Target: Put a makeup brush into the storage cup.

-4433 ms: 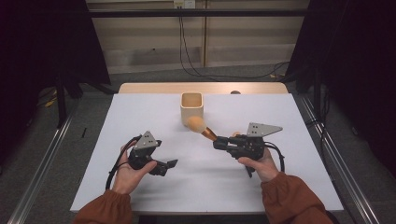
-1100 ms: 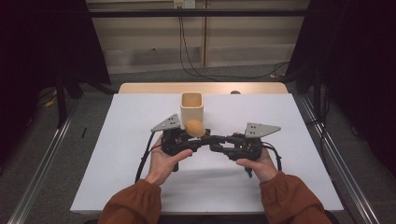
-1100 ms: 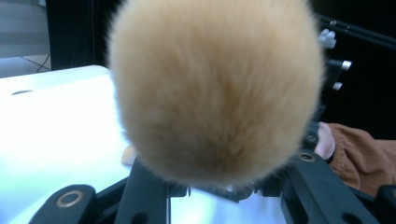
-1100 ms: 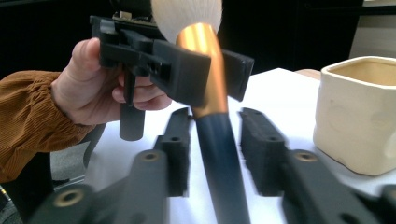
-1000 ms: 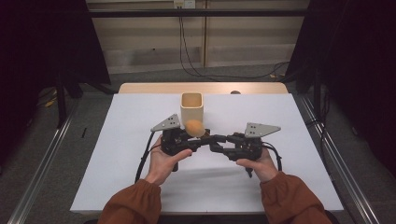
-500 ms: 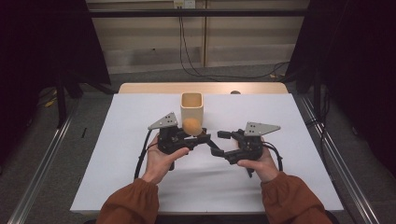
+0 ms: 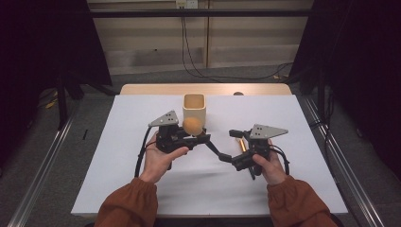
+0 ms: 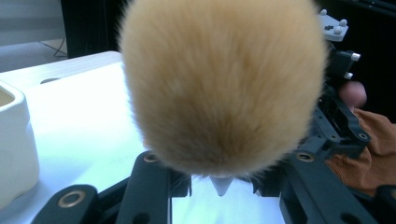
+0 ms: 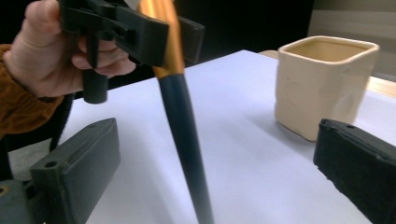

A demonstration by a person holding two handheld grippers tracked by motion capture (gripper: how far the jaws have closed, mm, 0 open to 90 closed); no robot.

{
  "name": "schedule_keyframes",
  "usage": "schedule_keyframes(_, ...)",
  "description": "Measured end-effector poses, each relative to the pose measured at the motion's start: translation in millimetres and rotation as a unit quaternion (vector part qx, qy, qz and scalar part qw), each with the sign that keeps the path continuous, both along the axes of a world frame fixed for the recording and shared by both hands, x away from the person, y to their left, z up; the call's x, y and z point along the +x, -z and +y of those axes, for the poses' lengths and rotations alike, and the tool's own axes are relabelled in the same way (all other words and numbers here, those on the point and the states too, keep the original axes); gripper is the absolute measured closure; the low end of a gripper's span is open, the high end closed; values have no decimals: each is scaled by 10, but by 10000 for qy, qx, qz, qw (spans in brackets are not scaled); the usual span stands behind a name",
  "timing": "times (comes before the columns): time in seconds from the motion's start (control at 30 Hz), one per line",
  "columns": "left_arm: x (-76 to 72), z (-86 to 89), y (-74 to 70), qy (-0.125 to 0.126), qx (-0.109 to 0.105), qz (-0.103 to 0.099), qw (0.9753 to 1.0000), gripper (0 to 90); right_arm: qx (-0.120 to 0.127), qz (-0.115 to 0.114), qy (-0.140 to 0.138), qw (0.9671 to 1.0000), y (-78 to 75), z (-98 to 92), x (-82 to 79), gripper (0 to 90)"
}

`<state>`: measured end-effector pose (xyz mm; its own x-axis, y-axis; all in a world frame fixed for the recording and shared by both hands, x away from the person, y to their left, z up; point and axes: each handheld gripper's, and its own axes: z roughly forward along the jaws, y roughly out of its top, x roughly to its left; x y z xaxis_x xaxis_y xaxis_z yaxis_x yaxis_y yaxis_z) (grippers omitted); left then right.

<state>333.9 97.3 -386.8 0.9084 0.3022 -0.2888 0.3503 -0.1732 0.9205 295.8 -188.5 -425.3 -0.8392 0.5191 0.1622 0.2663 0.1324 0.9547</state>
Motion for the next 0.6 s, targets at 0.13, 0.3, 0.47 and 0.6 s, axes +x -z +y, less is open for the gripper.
schedule_keyframes(0.13, 18, 26, -40, 8, 177, 5, 9998, 651, -73, -29, 211, 9997, -8, -51, -19, 0)
schedule_keyframes(0.3, 58, 54, -105, -13, 290, 11, 9996, 651, -49, -57, 337, 9994, -47, -140, -74, 0)
schedule_keyframes(0.47, 106, 91, -147, -71, 402, 13, 9992, 652, -154, -130, 600, 9980, -30, -232, -145, 0)
schedule_keyframes(0.6, 149, 122, -175, -111, 485, 48, 9987, 652, -195, -122, 758, 9969, 2, -314, -193, 0)
